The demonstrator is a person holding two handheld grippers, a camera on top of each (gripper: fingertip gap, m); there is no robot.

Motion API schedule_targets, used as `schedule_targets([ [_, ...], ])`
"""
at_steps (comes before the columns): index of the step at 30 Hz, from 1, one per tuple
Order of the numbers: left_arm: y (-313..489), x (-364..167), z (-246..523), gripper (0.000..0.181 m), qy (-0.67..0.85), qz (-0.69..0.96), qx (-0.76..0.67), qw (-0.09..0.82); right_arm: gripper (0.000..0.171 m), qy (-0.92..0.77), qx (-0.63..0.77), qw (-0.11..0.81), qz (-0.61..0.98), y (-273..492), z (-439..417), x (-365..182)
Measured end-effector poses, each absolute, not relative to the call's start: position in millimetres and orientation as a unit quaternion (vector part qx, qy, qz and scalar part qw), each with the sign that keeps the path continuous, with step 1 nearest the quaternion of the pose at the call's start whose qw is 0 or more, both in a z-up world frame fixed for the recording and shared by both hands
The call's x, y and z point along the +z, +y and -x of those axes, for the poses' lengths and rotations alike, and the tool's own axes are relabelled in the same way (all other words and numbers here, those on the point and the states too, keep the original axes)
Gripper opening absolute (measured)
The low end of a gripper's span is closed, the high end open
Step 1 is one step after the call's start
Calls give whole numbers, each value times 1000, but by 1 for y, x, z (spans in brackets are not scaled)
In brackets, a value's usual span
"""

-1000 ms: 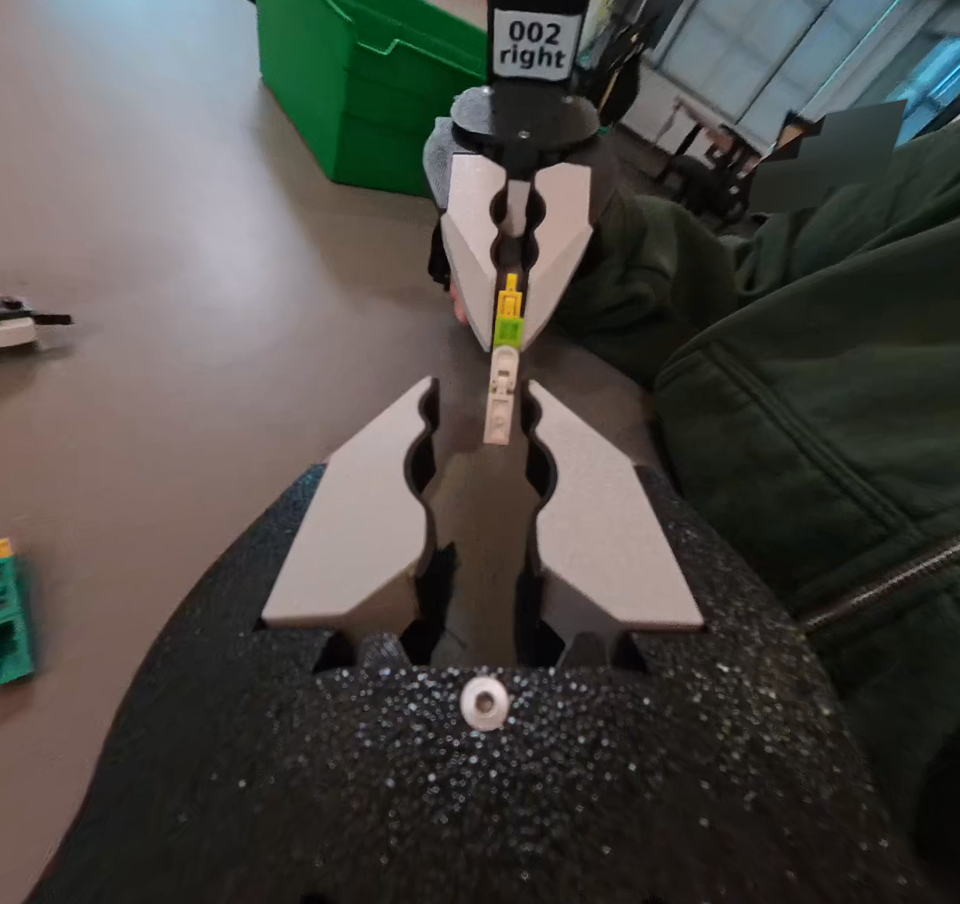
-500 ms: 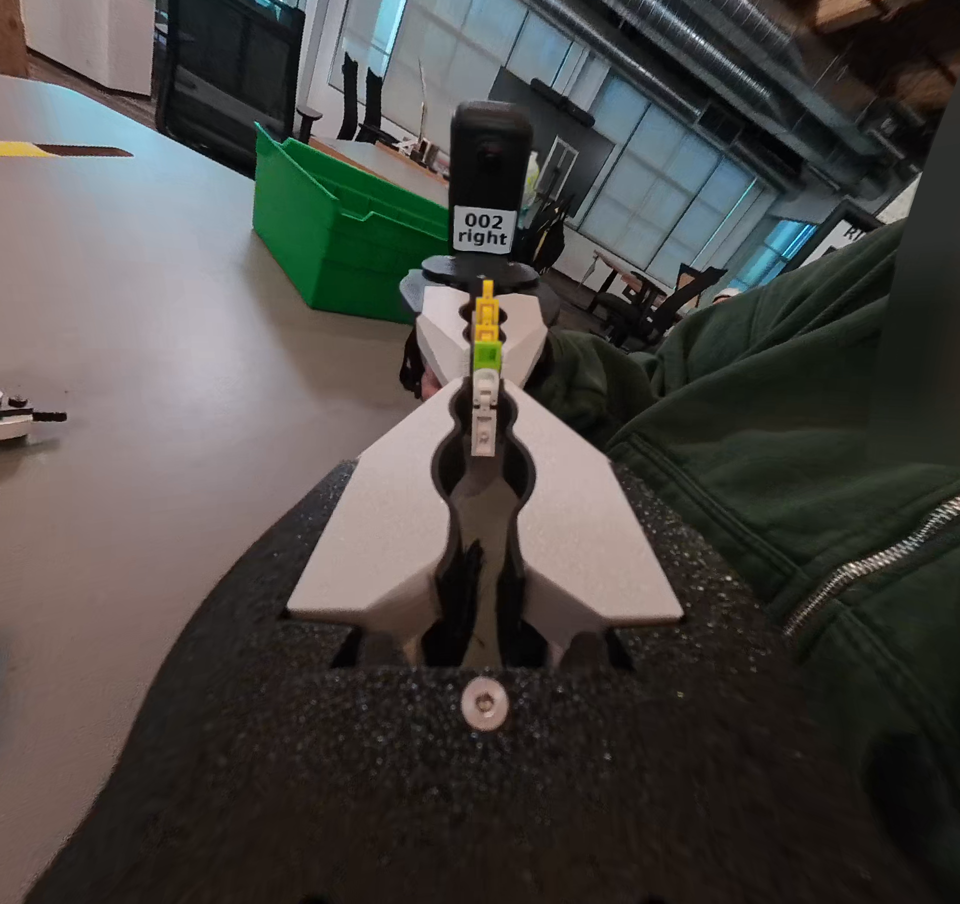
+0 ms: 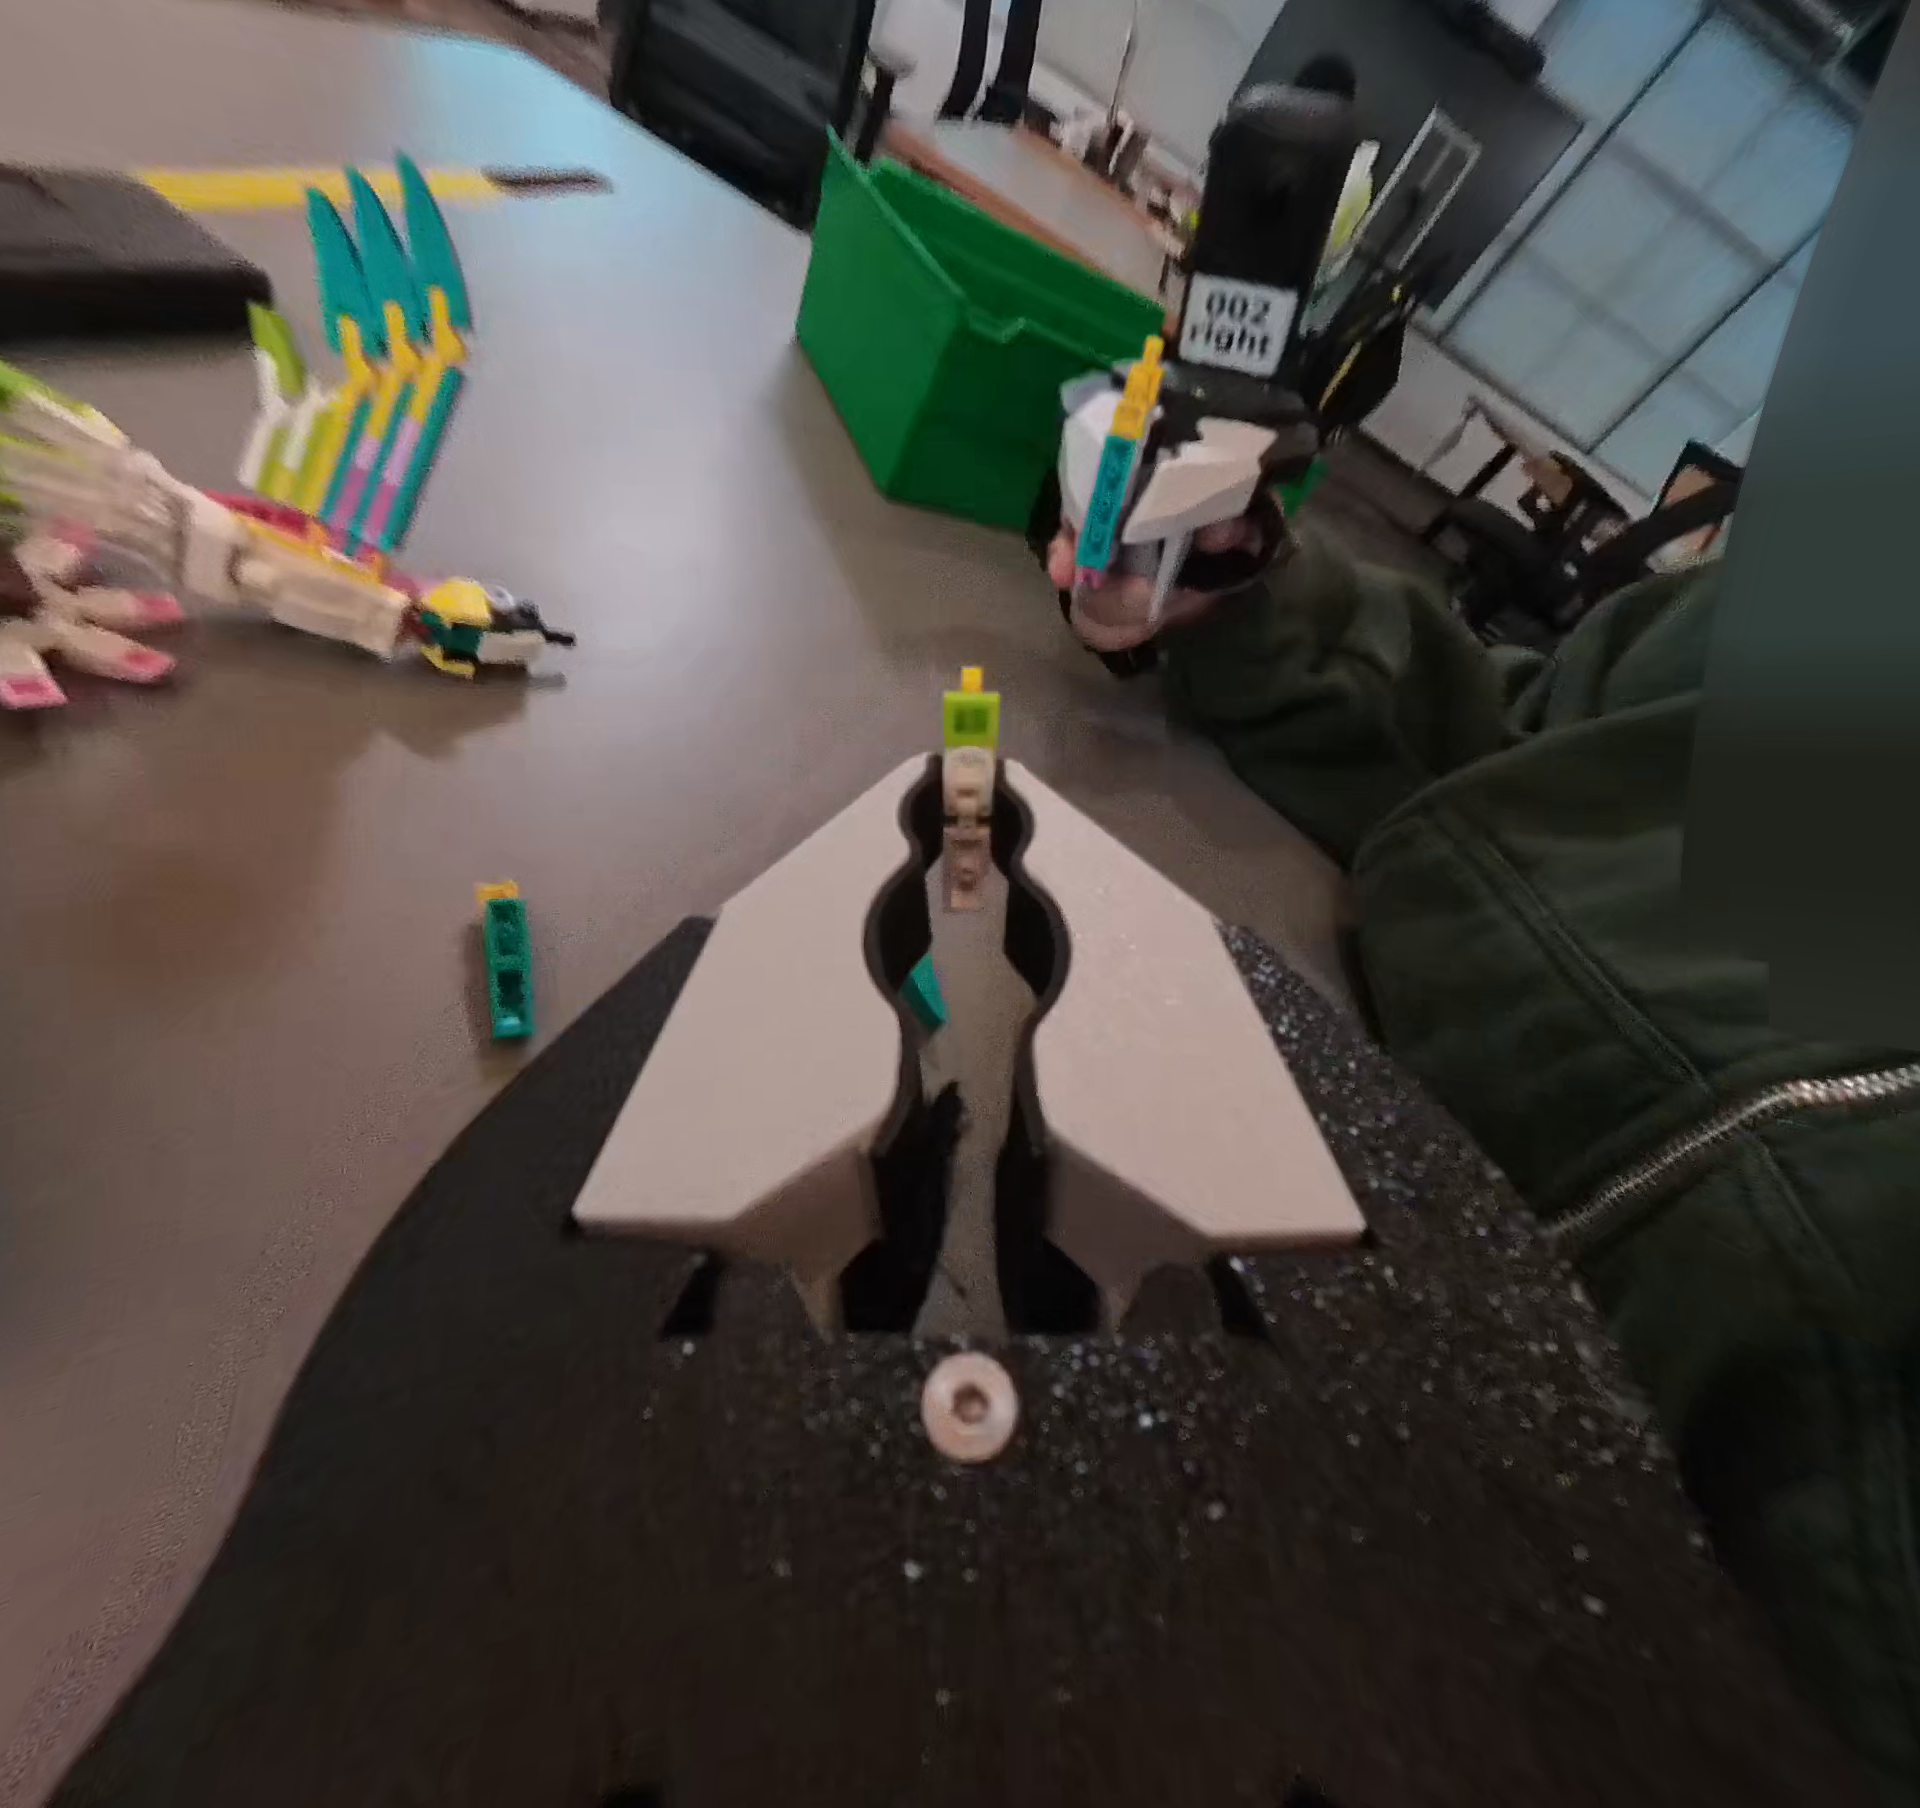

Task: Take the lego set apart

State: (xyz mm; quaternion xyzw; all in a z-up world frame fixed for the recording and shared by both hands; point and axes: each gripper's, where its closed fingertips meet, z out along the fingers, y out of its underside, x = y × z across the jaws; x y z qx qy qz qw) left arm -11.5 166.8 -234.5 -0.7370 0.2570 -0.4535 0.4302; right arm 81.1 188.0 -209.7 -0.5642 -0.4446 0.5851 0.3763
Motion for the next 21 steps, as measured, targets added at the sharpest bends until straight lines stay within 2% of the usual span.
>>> schedule_targets([
  [5, 151, -265, -5, 6, 252, 766, -496, 322, 5, -436, 606, 249, 617, 171, -63, -244],
  [9, 150, -297, 2, 6, 258, 821, -426, 280, 6, -436, 612, 219, 622, 160, -53, -248],
  [11, 152, -304, 5, 29, 263, 838, -387, 280, 6, -434, 621, 207, 619, 155, -49, -249],
  [14, 157, -298, 6, 34, 279, 844, -336, 311, 6, -434, 628, 204, 613, 151, -43, -250],
  [18, 140, -256, -34, 42, 300, 766, -439, 361, 6, -444, 639, 215, 590, 141, -35, -244],
  [21, 138, -242, -43, 23, 287, 732, -492, 373, 6, -462, 638, 215, 577, 132, -32, -244],
])
